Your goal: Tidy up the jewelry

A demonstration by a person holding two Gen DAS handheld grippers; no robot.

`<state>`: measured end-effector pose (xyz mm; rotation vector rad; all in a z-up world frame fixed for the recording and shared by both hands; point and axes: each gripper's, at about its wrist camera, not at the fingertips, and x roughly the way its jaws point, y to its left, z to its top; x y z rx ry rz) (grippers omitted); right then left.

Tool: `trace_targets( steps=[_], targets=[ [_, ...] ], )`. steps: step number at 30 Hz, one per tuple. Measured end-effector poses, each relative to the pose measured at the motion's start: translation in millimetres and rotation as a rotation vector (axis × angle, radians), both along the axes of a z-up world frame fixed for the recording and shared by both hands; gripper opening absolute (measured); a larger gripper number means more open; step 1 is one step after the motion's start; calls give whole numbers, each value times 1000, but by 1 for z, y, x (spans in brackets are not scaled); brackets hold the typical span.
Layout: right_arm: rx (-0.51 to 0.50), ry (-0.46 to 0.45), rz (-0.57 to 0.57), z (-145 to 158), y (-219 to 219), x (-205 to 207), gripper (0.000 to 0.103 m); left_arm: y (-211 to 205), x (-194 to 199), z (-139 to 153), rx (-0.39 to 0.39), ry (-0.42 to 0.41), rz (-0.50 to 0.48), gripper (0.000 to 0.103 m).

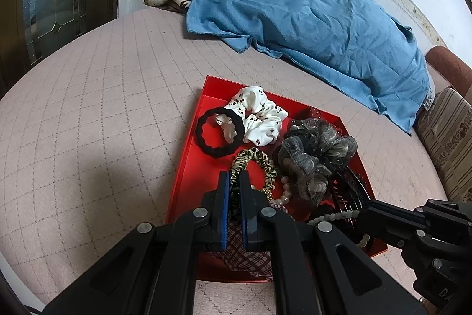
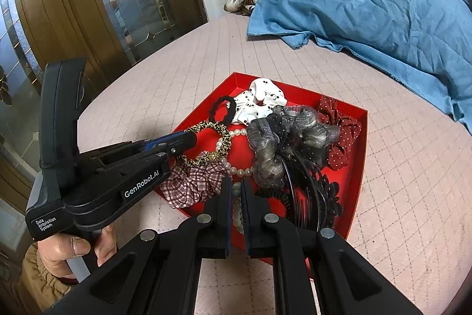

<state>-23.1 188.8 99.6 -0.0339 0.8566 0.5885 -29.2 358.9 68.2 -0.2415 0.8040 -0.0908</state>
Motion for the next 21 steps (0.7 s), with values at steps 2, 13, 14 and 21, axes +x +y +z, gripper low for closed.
trace_targets(
  steps=[2,13,14,21],
  targets=[
    [0,-1,0,0,0,0,8,0,0,0,1,1,-1,6],
    [8,13,-1,-6,-1,4,8,-3,3,-3,20,14,-9,6],
    [8,13,0,-6,-1,4,8,-4,3,-3,23,15,-10,6],
    [5,31,-2,-15,-2,6,8,-8,7,-10,58,42,-10,6]
  ],
)
